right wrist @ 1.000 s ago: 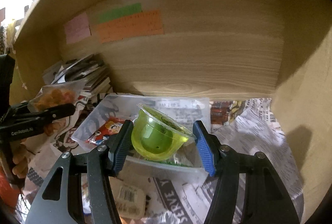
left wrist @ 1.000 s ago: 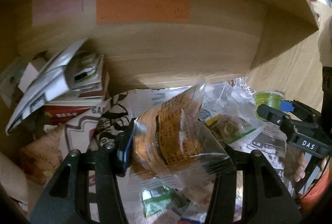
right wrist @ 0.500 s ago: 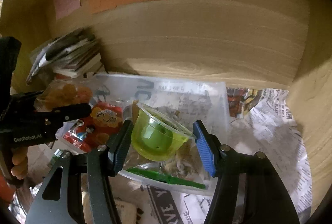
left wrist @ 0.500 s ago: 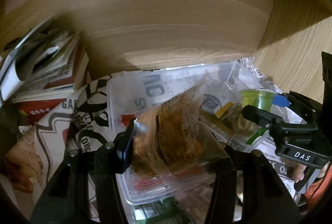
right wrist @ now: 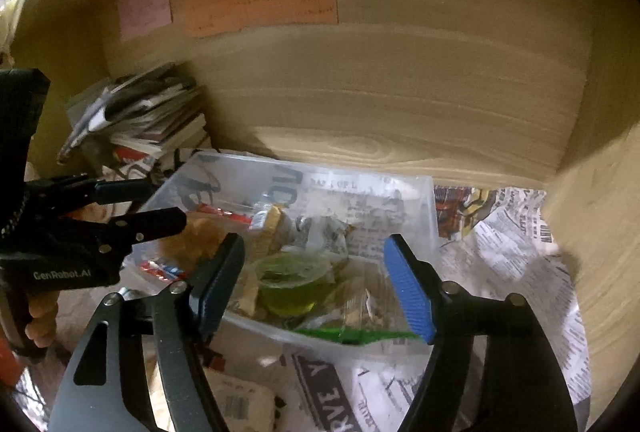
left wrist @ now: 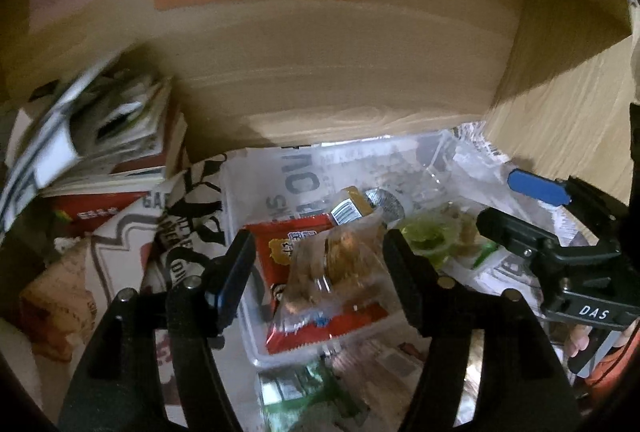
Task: Organize snacks
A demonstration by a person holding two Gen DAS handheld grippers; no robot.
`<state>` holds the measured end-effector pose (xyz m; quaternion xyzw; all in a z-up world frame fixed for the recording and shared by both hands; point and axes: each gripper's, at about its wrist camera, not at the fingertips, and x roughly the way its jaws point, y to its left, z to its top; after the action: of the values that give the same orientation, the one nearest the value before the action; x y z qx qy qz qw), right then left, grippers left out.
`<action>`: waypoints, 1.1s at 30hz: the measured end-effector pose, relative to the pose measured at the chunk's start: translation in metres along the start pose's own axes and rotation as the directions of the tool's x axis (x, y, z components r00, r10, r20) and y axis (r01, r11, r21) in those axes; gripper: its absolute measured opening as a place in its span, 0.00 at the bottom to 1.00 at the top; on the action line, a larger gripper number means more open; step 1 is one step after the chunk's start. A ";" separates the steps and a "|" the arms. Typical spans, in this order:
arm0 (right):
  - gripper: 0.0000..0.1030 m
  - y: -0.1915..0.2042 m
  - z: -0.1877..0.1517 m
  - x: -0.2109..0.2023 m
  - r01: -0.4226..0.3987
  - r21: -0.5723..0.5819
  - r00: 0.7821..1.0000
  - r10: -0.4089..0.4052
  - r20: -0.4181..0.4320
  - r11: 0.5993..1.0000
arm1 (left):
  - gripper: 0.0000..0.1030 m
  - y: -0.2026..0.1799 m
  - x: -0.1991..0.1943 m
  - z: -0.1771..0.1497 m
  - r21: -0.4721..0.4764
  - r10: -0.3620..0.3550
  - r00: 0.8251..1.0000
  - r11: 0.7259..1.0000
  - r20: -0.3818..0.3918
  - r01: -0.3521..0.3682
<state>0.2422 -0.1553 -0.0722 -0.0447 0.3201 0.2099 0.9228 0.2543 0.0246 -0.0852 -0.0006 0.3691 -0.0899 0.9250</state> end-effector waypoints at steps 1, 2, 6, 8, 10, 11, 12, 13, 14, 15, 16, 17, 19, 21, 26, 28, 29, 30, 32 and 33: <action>0.68 0.000 -0.001 -0.005 -0.006 0.004 1.000 0.006 0.004 1.000 | 0.64 0.000 -0.005 -0.001 -0.002 0.001 1.000 1.000 0.008 -0.001; 0.68 0.001 -0.001 -0.009 -0.009 0.005 1.000 0.009 0.007 1.000 | 0.65 0.000 -0.013 -0.004 -0.002 0.005 1.000 1.000 0.020 -0.005; 0.68 0.008 -0.010 -0.031 -0.001 -0.009 0.999 0.001 0.033 1.000 | 0.70 -0.001 -0.037 -0.017 0.016 0.028 0.998 0.999 0.057 -0.029; 0.71 0.012 -0.015 -0.041 0.008 -0.022 0.999 -0.007 0.047 1.000 | 0.71 -0.001 -0.048 -0.024 0.020 0.043 0.997 0.999 0.067 -0.044; 0.76 0.017 -0.024 -0.053 0.026 -0.033 0.998 -0.024 0.064 0.999 | 0.74 0.001 -0.061 -0.033 0.018 0.047 0.996 0.999 0.074 -0.049; 0.78 0.018 -0.026 -0.056 0.028 -0.033 0.997 -0.026 0.067 0.999 | 0.75 0.002 -0.066 -0.037 0.015 0.047 0.996 0.999 0.077 -0.049; 0.79 0.020 -0.031 -0.061 0.028 -0.031 0.997 -0.026 0.069 0.999 | 0.79 0.004 -0.072 -0.044 0.009 0.049 0.996 0.999 0.080 -0.050; 0.79 0.022 -0.036 -0.065 0.025 -0.031 0.998 -0.023 0.066 0.999 | 0.81 0.005 -0.075 -0.048 0.005 0.050 0.995 0.999 0.082 -0.051; 0.79 0.023 -0.040 -0.068 0.020 -0.028 0.998 -0.018 0.062 0.999 | 0.82 0.005 -0.079 -0.053 0.000 0.052 0.995 0.999 0.081 -0.053; 0.79 0.025 -0.045 -0.070 0.012 -0.022 0.998 -0.011 0.055 1.000 | 0.82 0.006 -0.083 -0.059 -0.006 0.053 0.996 0.999 0.078 -0.053; 0.79 0.028 -0.052 -0.072 0.002 -0.016 0.999 -0.001 0.044 1.000 | 0.82 0.006 -0.085 -0.065 -0.010 0.053 0.996 0.999 0.073 -0.052; 0.79 0.029 -0.056 -0.074 0.000 -0.013 0.999 0.001 0.038 1.000 | 0.82 0.006 -0.087 -0.071 -0.013 0.048 0.997 0.999 0.066 -0.048; 0.79 0.035 -0.068 -0.076 -0.004 -0.011 1.000 0.004 0.023 1.000 | 0.83 0.005 -0.092 -0.085 -0.022 0.033 0.998 0.999 0.045 -0.032; 0.79 0.042 -0.081 -0.076 -0.008 -0.013 1.000 0.008 0.004 1.000 | 0.85 0.002 -0.094 -0.096 -0.025 0.025 0.999 0.999 0.030 -0.024; 0.79 0.051 -0.111 -0.060 -0.034 0.027 0.997 0.036 -0.075 0.999 | 0.91 -0.009 -0.097 -0.123 -0.016 0.037 0.999 0.999 0.016 -0.036; 0.79 0.054 -0.124 -0.047 -0.013 0.037 0.993 0.018 -0.120 0.999 | 0.92 -0.014 -0.096 -0.134 -0.011 0.040 0.999 0.999 0.006 -0.040; 0.79 0.054 -0.129 -0.041 -0.006 0.043 0.990 0.012 -0.139 0.999 | 0.92 -0.015 -0.094 -0.137 -0.010 0.037 0.999 0.999 0.000 -0.037; 0.79 0.054 -0.132 -0.038 -0.004 0.049 0.988 0.011 -0.152 0.999 | 0.92 -0.017 -0.093 -0.141 -0.008 0.030 0.999 1.000 -0.011 -0.030; 0.78 0.052 -0.137 -0.036 0.004 0.057 0.986 0.006 -0.164 0.998 | 0.92 -0.021 -0.092 -0.146 -0.007 0.014 1.000 1.000 -0.022 -0.014; 0.78 0.050 -0.139 -0.037 0.008 0.061 0.987 0.002 -0.160 0.998 | 0.93 -0.024 -0.091 -0.149 -0.009 0.002 1.000 1.000 -0.027 -0.002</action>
<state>0.1159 -0.1531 -0.1573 -0.0336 0.3995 0.1943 0.8953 0.0841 0.0256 -0.1297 -0.0033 0.3821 -0.0872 0.9200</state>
